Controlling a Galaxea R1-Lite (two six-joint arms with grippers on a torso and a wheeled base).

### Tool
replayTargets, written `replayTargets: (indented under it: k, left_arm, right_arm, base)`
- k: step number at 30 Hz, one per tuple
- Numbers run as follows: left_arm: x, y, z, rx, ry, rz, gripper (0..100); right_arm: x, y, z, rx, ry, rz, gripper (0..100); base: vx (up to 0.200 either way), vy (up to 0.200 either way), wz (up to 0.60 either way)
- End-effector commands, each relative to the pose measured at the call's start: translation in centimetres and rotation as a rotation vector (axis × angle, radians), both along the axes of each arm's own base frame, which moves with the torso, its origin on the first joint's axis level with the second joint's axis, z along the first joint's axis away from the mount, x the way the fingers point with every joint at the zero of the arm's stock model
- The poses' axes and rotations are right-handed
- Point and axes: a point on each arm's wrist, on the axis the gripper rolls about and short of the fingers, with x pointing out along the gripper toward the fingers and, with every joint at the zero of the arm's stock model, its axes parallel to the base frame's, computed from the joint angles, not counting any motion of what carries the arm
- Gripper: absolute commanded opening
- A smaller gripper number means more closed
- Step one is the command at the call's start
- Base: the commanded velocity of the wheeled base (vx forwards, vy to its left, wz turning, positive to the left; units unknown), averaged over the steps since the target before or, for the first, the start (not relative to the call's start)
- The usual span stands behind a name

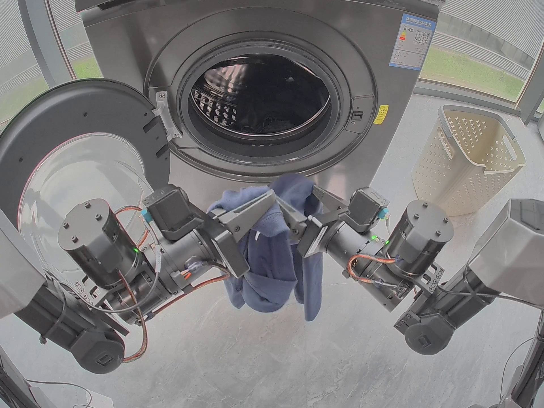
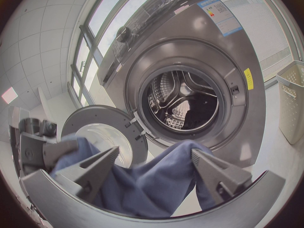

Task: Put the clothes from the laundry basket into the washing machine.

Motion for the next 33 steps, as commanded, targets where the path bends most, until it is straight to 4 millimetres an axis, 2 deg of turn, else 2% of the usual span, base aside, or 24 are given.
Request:
replayTargets:
  k: [1,8,17,20,25,30,33]
  left_arm:
    - [0.8,0.6,0.9,-0.025,-0.033,0.056,0]
    - [2.2,1.3,1.6,-0.043,-0.062,0.13,0]
    - [2.2,1.4,1.6,-0.044,-0.063,0.131,0]
    - [2.4,1.6,2.0,-0.052,-0.074,0.144,0]
    - [2.9,2.0,2.6,-0.07,-0.093,0.174,0]
    - [2.7,1.9,2.6,-0.072,-0.094,0.17,0]
    - [2.6,1.9,2.6,-0.07,-0.094,0.168,0]
  right_arm:
    - [-0.5,-0.1,-1.8,-0.048,0.049,0.004,100]
    - [-0.9,-0.7,-2.5,-0.076,0.076,0.001,100]
    - [-1.0,-0.8,-3.0,-0.091,0.093,0.001,100]
    - [-1.6,-1.8,-4.5,-0.154,0.133,0.03,100]
    - [-2.4,-2.5,-5.3,-0.194,0.163,0.078,100]
    - [-2.3,-2.2,-5.4,-0.191,0.159,0.085,100]
    - [-1.5,-1.7,-5.3,-0.178,0.144,0.078,100]
  base:
    - [0.0,0.0,0.0]
    - [0.0,0.0,0.0]
    - [0.0,0.0,0.0]
    - [0.0,0.0,0.0]
    - [0.0,0.0,0.0]
    - [0.0,0.0,0.0]
    - [0.0,0.0,0.0]
